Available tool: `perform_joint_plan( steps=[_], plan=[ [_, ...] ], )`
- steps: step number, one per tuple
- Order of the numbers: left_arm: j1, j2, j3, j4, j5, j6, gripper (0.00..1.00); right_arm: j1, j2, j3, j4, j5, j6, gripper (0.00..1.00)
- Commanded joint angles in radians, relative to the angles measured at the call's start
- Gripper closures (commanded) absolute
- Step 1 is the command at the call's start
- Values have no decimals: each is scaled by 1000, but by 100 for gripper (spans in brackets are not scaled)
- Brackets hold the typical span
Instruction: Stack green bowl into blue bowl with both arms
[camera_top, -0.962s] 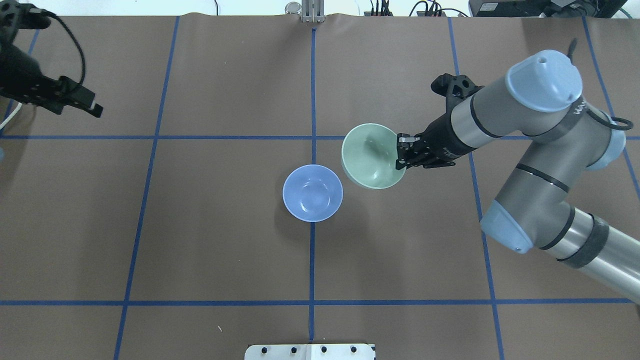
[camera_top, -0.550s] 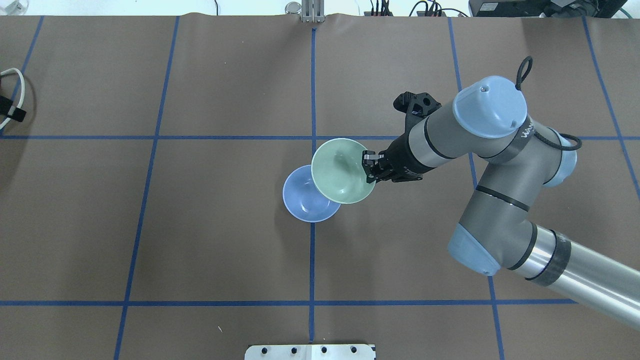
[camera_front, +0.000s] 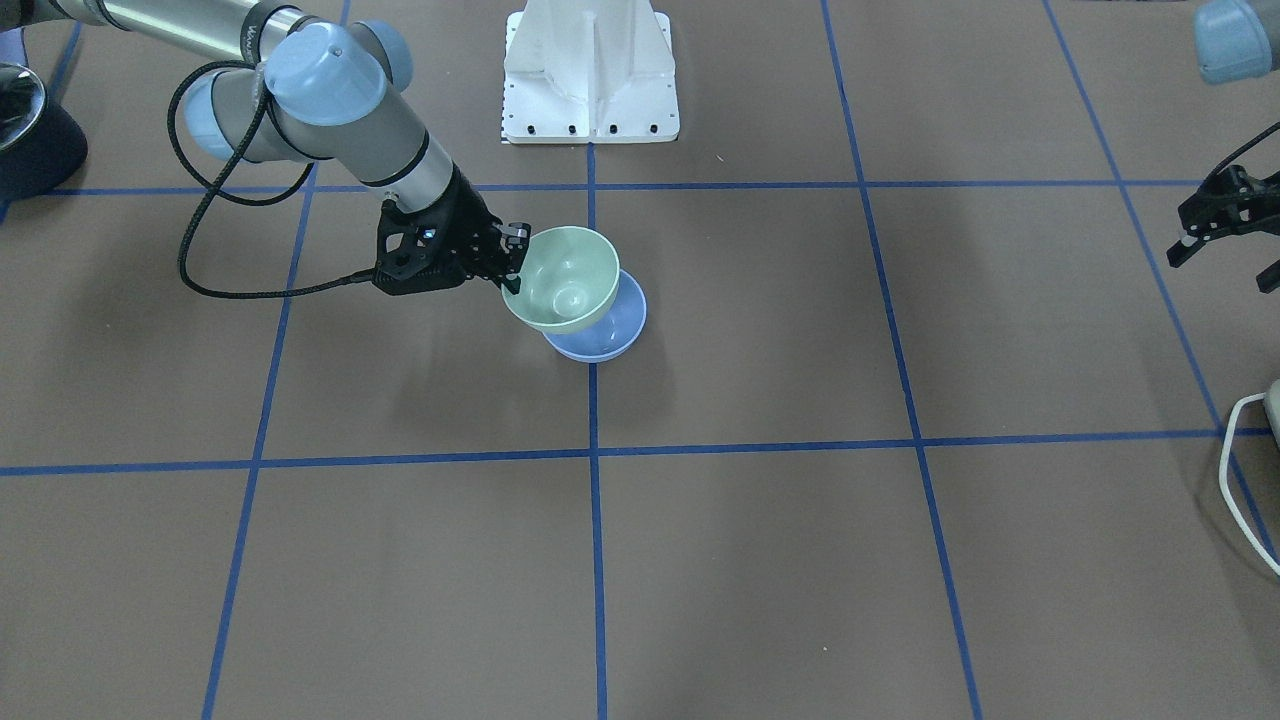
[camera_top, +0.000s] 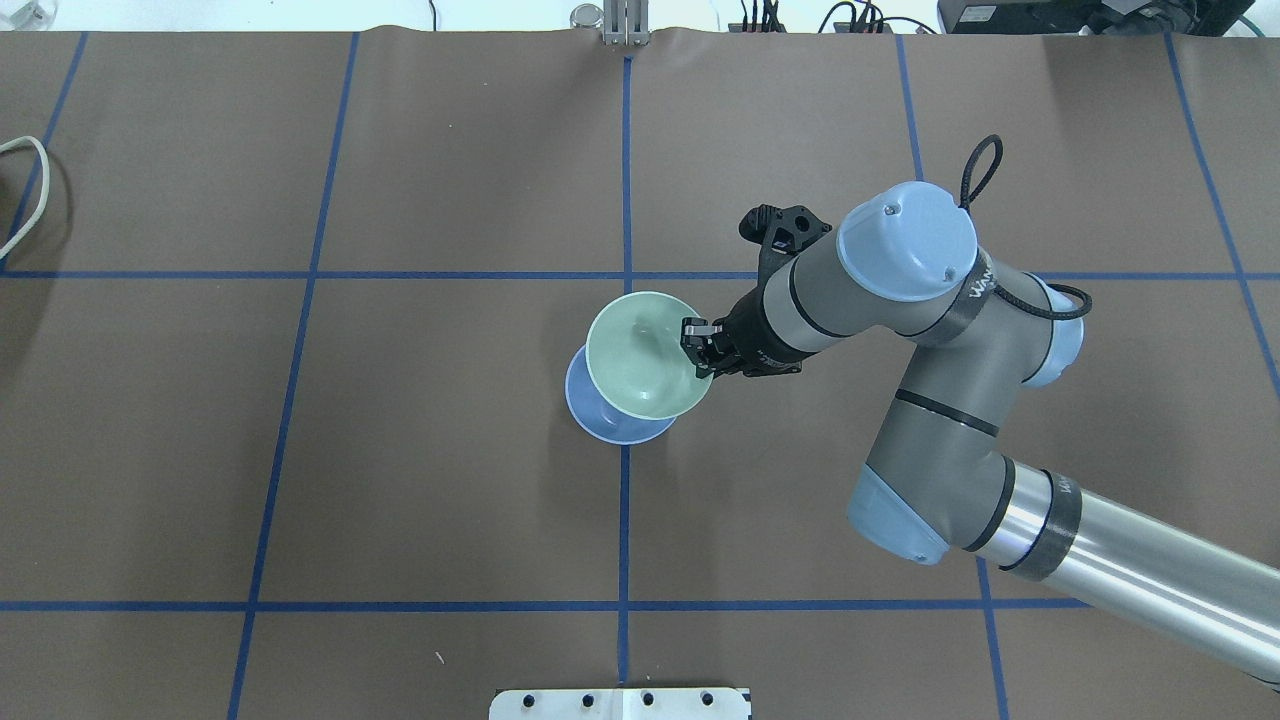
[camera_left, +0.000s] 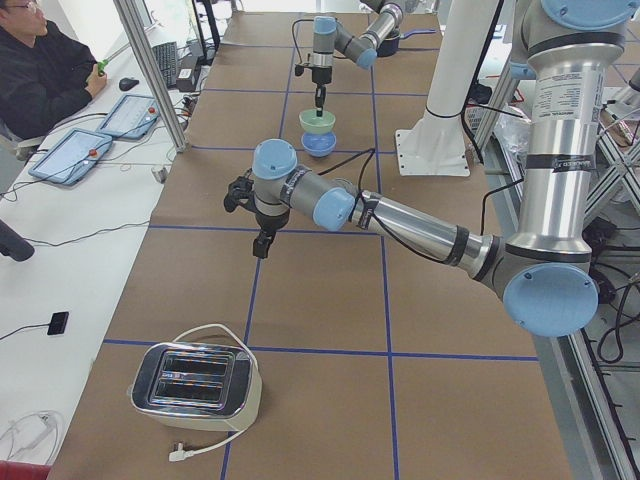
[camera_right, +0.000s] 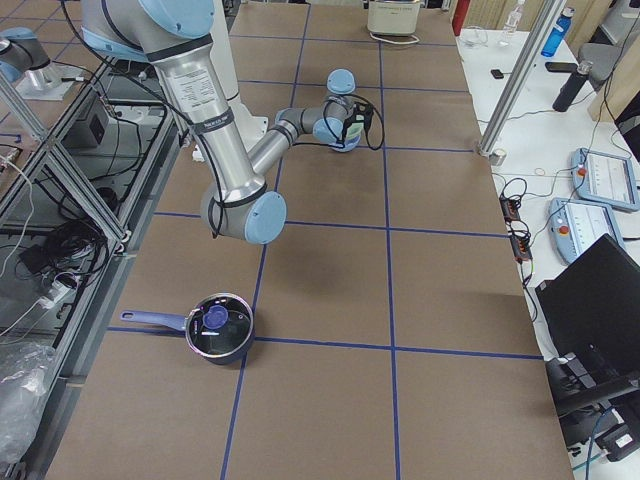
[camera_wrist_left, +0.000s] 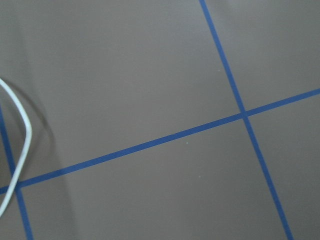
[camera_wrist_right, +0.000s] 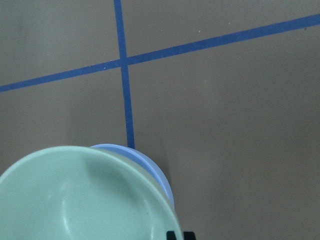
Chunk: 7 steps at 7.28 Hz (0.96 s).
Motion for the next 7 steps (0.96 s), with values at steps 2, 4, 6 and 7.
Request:
perform_joint_plan(
  steps=[2,4,6,7],
  plan=[
    [-4,3,3,0,7,2,3,-14,10,-68,82,-30,1,100],
    [-4,3,2,-1,8,2,3,-17,19,-75,92,-30,2,100],
    [-63,3,24,8,0,71,3,-29,36,-89,92,-29,2,100],
    [-86,3,40,8,0,84,3,-35,38,-89,93,-29,2,100]
  ],
)
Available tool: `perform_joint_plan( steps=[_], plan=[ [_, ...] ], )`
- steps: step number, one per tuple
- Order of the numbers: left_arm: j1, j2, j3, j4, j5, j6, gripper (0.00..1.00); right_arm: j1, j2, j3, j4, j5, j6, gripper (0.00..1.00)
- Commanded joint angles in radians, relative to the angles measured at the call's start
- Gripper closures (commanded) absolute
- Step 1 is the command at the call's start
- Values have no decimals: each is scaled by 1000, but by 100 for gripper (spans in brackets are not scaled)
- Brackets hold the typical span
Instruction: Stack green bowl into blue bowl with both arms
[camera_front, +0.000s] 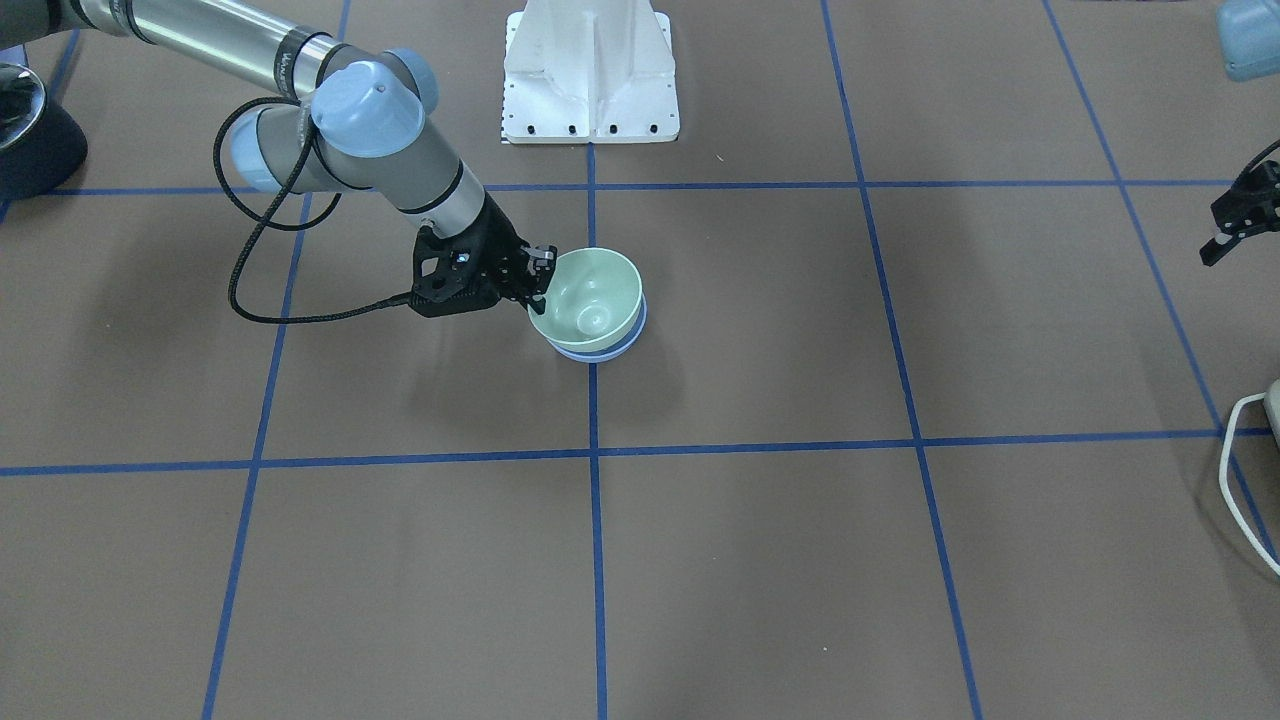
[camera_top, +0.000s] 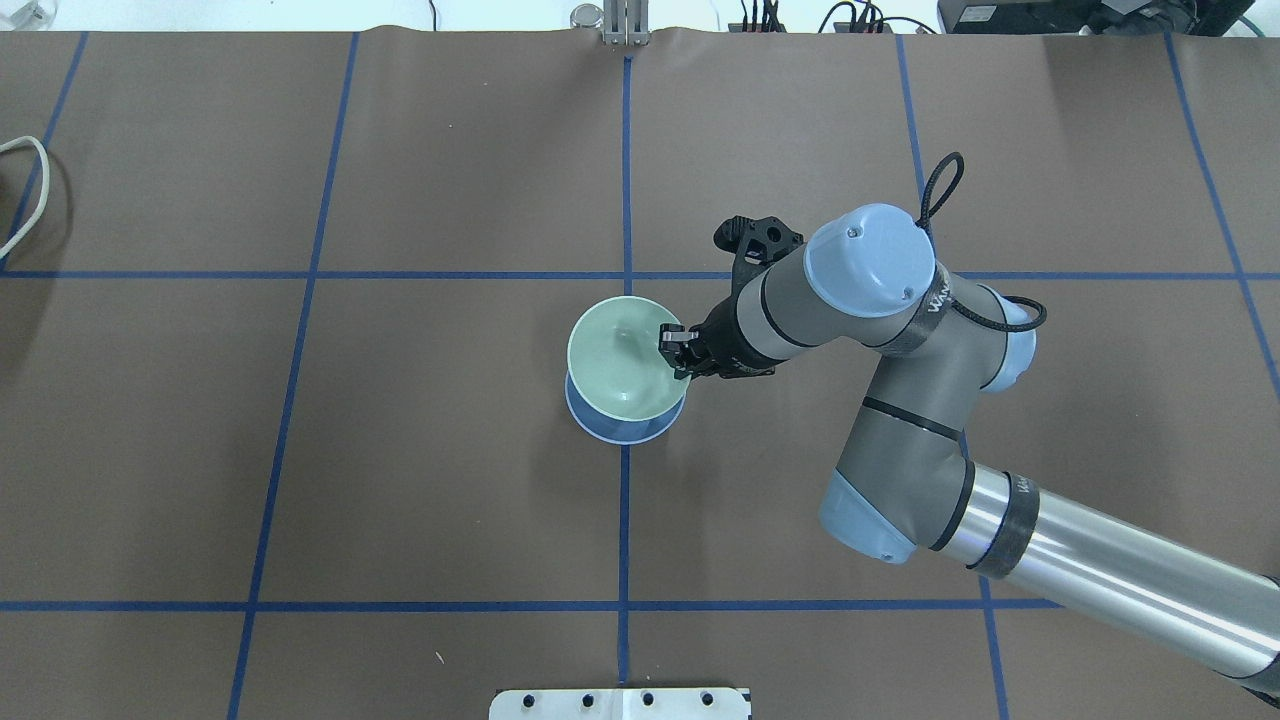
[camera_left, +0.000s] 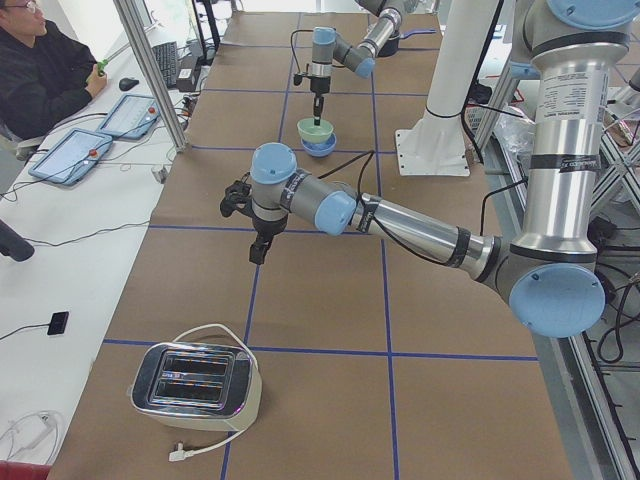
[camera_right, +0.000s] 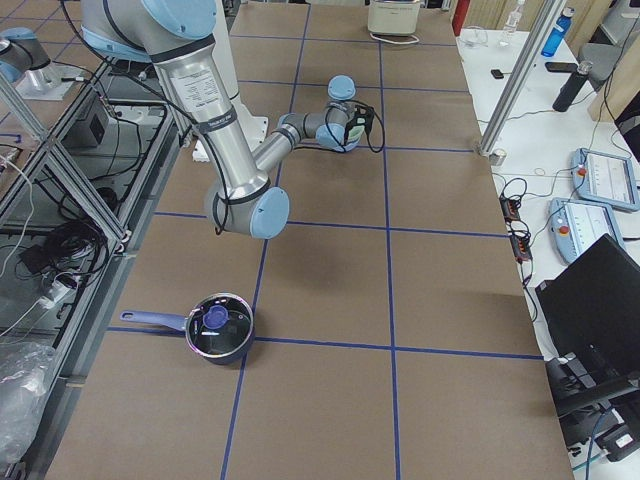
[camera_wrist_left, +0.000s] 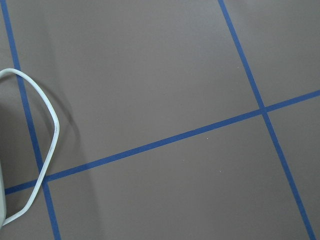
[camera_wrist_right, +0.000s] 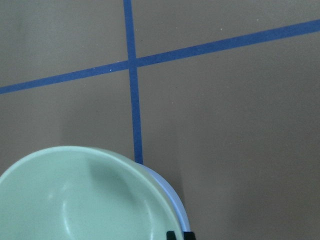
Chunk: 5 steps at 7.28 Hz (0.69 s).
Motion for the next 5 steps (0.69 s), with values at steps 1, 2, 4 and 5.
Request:
perform_joint_plan(
  steps=[1,2,4,5],
  plan=[
    [-49,0,20,1,-4,30,3,-11,2,-4,2,-1,-1,100],
    [-61,3,22,1,-4,50,3,-14,2,-10,2,-1,-1,100],
    [-86,46,22,-9,-6,83,3,-16,4,-14,3,-4,-1,100],
    [-90,72,22,-13,-6,115,2,-16,4,-31,21,-6,-1,100]
  ],
)
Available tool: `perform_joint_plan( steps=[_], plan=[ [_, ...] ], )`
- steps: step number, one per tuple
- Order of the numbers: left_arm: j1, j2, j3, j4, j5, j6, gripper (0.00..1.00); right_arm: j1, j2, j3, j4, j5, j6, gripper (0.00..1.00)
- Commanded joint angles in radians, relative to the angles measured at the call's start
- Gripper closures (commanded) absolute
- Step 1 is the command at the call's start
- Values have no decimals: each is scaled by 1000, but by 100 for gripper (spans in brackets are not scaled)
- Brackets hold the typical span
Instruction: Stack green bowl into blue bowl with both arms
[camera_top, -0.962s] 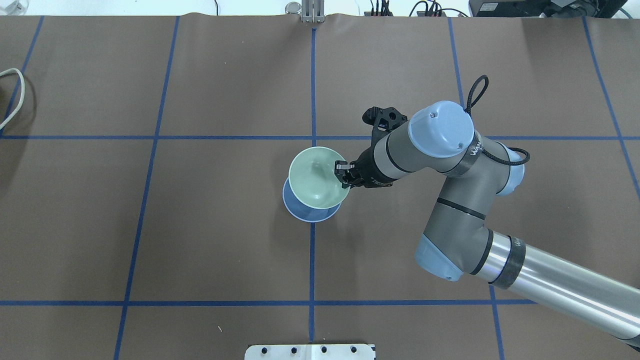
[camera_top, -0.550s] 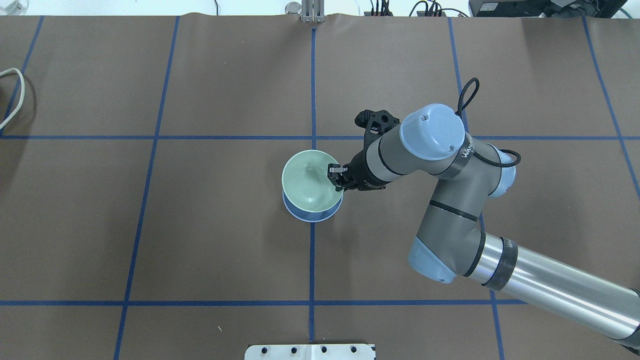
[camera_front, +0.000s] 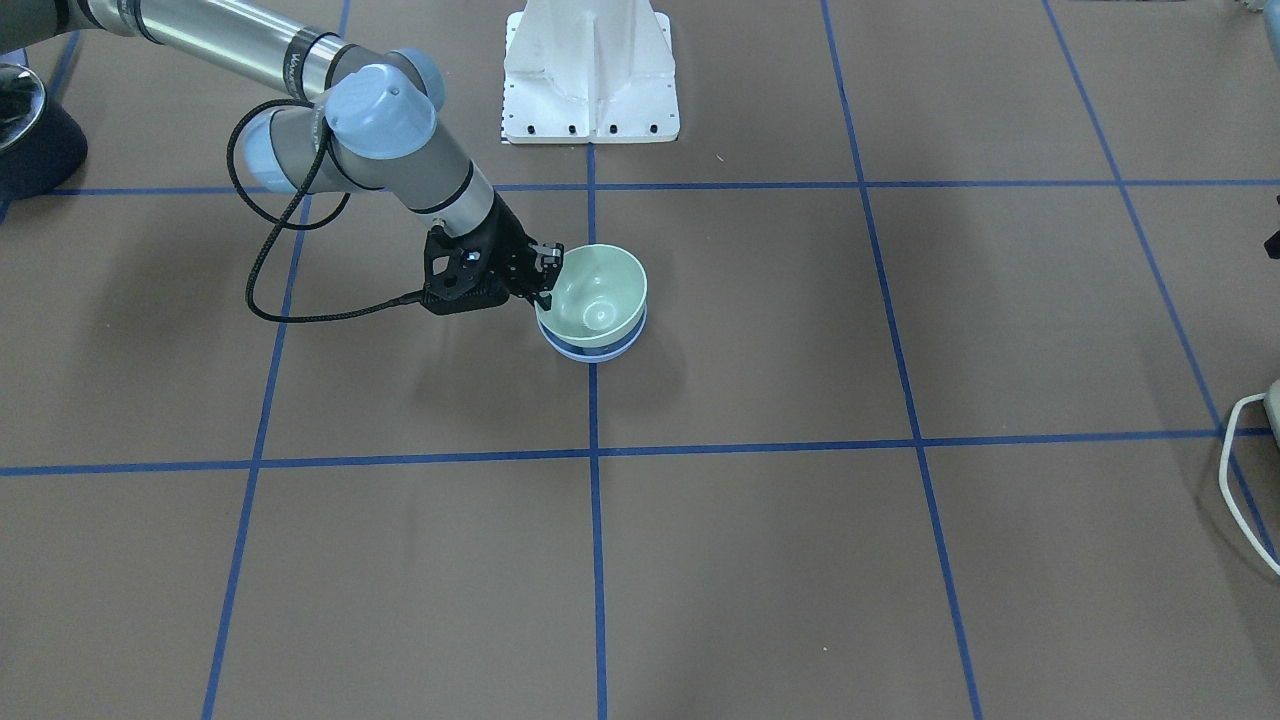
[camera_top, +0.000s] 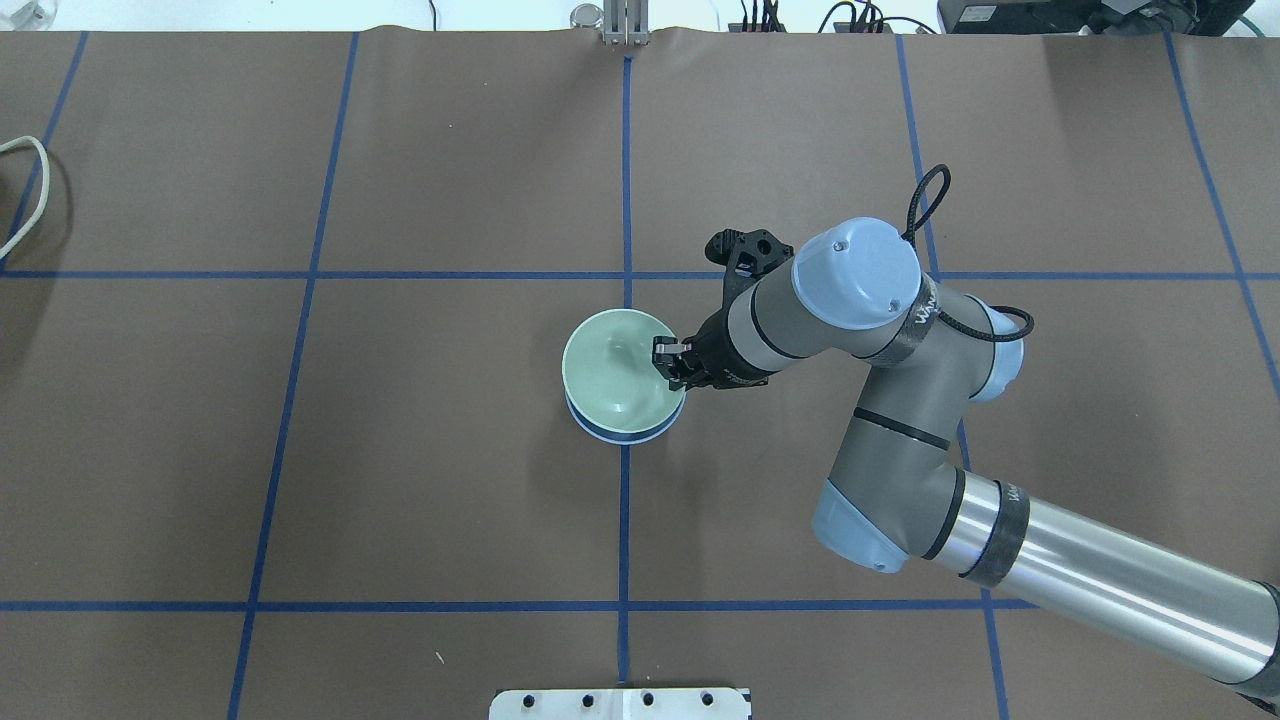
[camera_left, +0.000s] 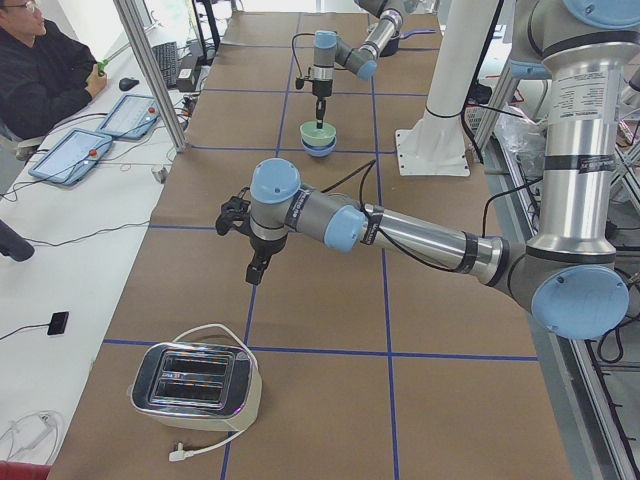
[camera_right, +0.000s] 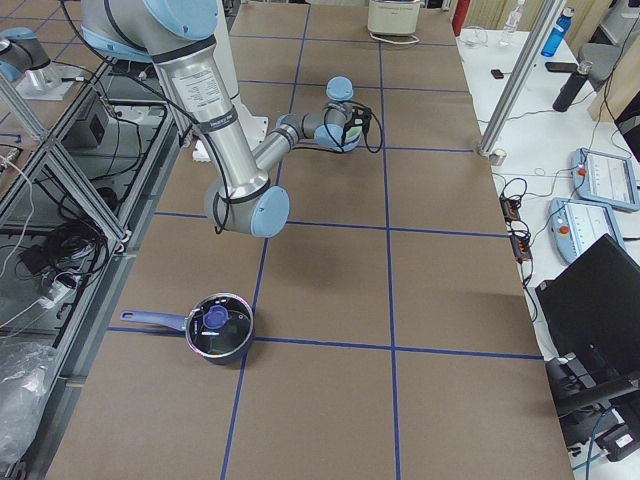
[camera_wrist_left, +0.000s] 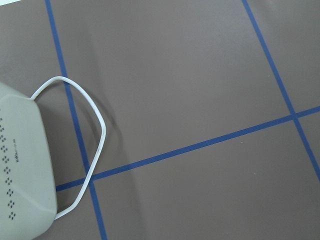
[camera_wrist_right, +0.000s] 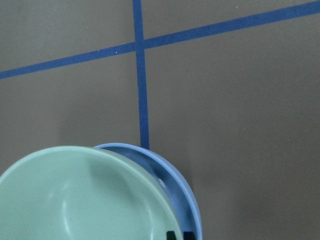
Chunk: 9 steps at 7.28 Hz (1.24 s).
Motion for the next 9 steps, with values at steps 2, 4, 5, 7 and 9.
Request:
perform_joint_plan(
  steps=[2,4,5,7,9],
  plan=[
    [-10,27,0,-2,1,29,3,-1,1,-23,16,0,0,100],
    [-10,26,-1,1,0,28,3,-1,2,-21,16,0,0,100],
    [-10,26,0,1,1,26,3,-1,13,-21,15,1,2,100],
    [-9,26,0,3,0,25,2,-1,33,-20,15,4,6,1],
    [-9,24,-1,1,0,19,2,1,33,-15,15,4,5,0]
  ],
)
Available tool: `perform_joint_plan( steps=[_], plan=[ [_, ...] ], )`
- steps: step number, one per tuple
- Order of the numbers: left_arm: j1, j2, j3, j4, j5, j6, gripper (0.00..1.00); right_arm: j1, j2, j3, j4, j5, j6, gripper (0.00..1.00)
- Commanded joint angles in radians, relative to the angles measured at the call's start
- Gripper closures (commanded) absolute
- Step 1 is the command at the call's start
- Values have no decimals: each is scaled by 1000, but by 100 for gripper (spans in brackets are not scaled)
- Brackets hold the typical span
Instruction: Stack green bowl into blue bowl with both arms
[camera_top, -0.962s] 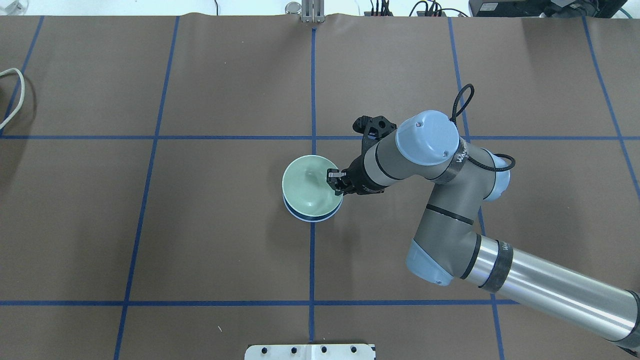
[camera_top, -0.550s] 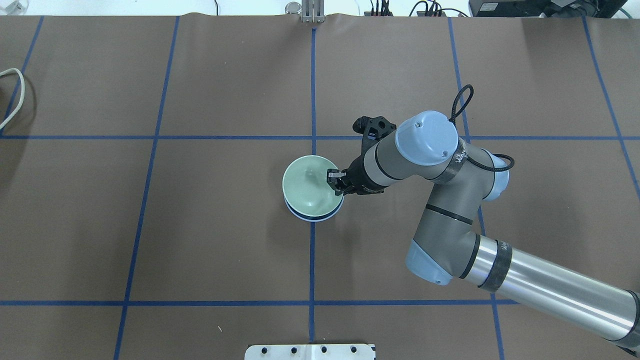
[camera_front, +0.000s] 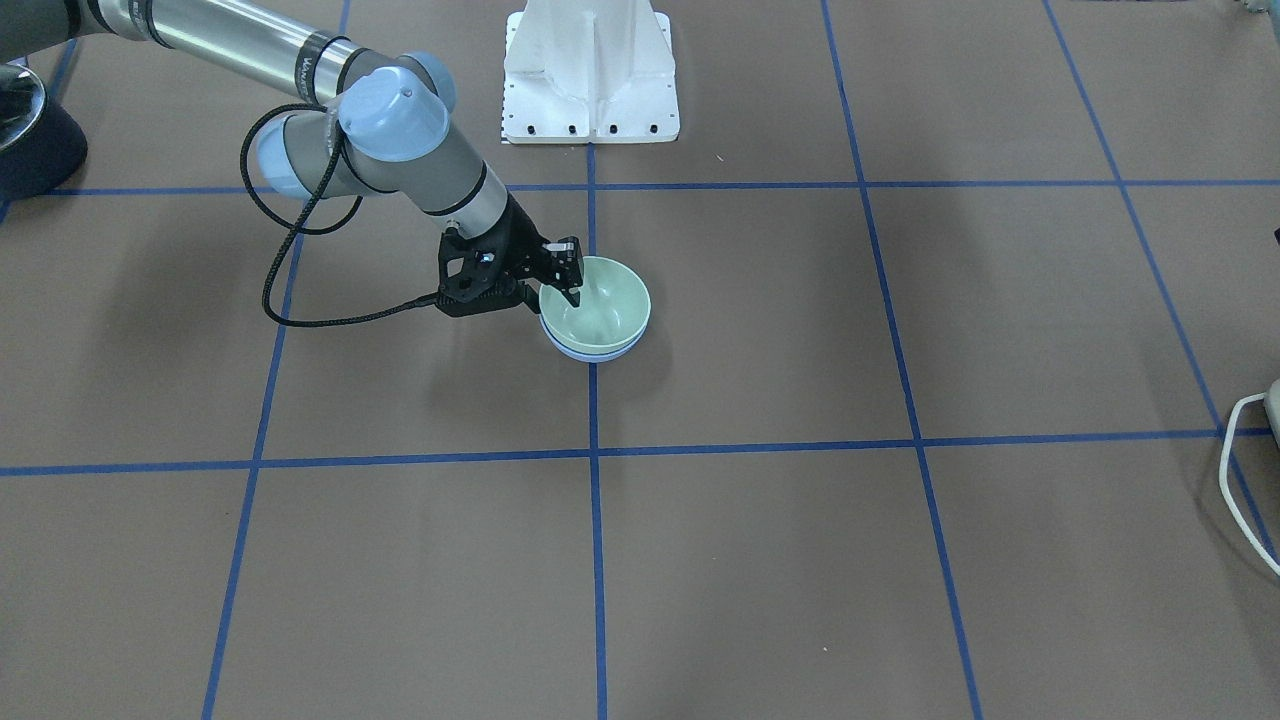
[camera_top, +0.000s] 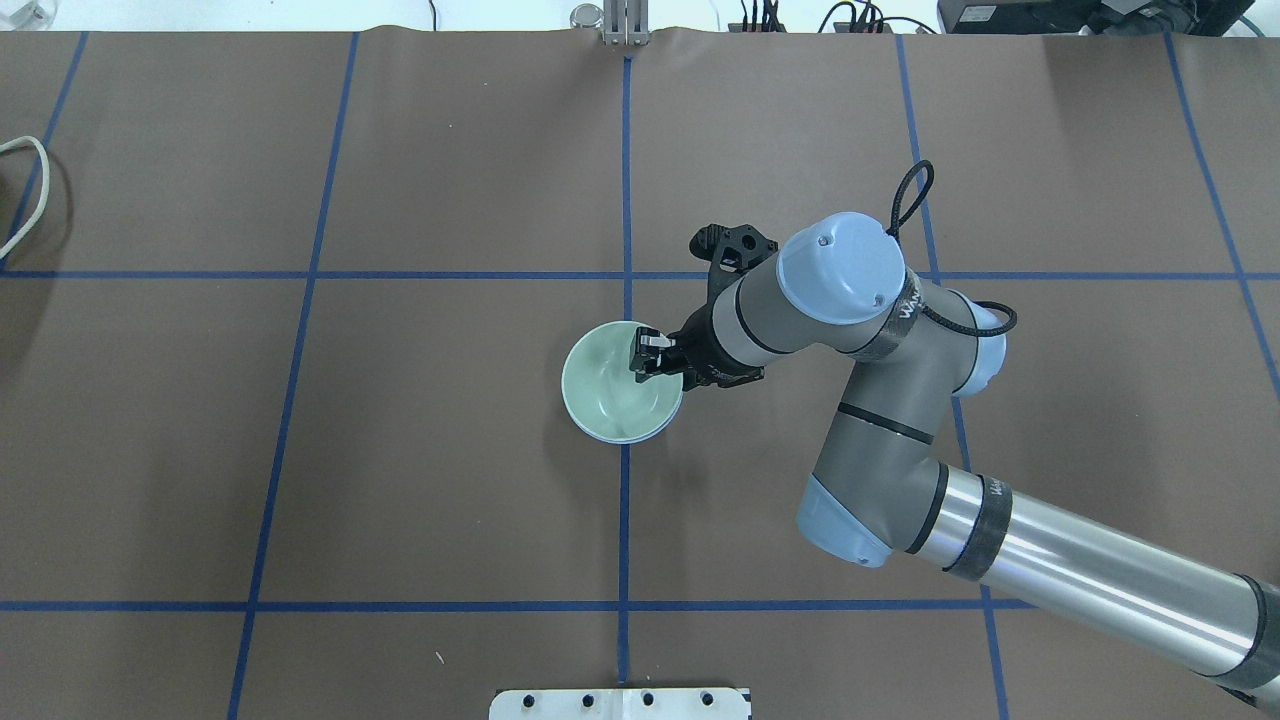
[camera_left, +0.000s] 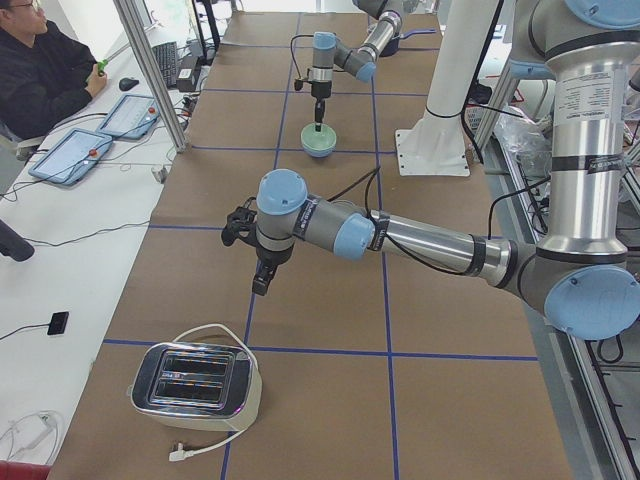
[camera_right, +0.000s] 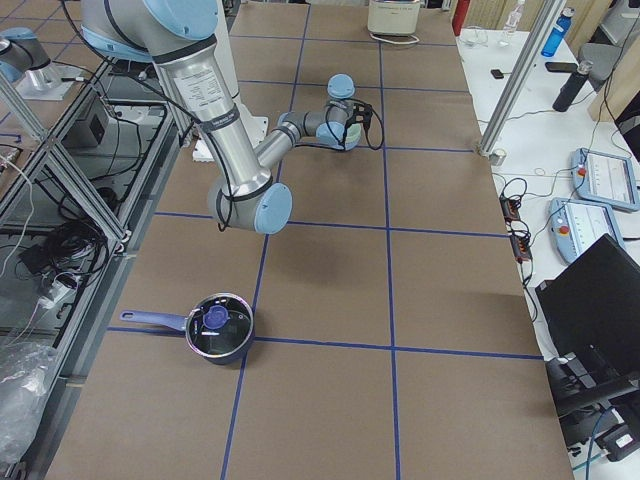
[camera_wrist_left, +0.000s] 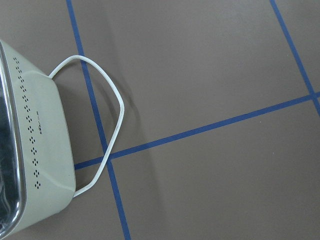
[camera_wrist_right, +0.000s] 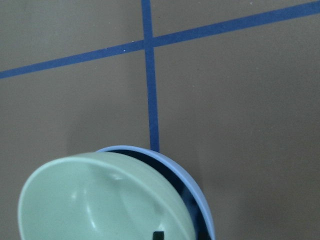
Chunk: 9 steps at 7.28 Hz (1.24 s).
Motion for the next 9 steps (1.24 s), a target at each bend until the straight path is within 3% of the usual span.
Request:
perform_joint_plan(
  steps=[1,4,6,9],
  plan=[
    [0,-1,0,-1,0,-3,2,6,2,4,-1,0,-6,0],
    [0,1,2,-3,0,-5,2,70,-6,8,-16,42,-23,0],
    [-1,4,0,-6,0,3,2,252,-29,7,-19,195,-107,0],
    [-10,4,2,-6,-2,7,2,490,-154,2,-95,242,-449,0]
  ],
)
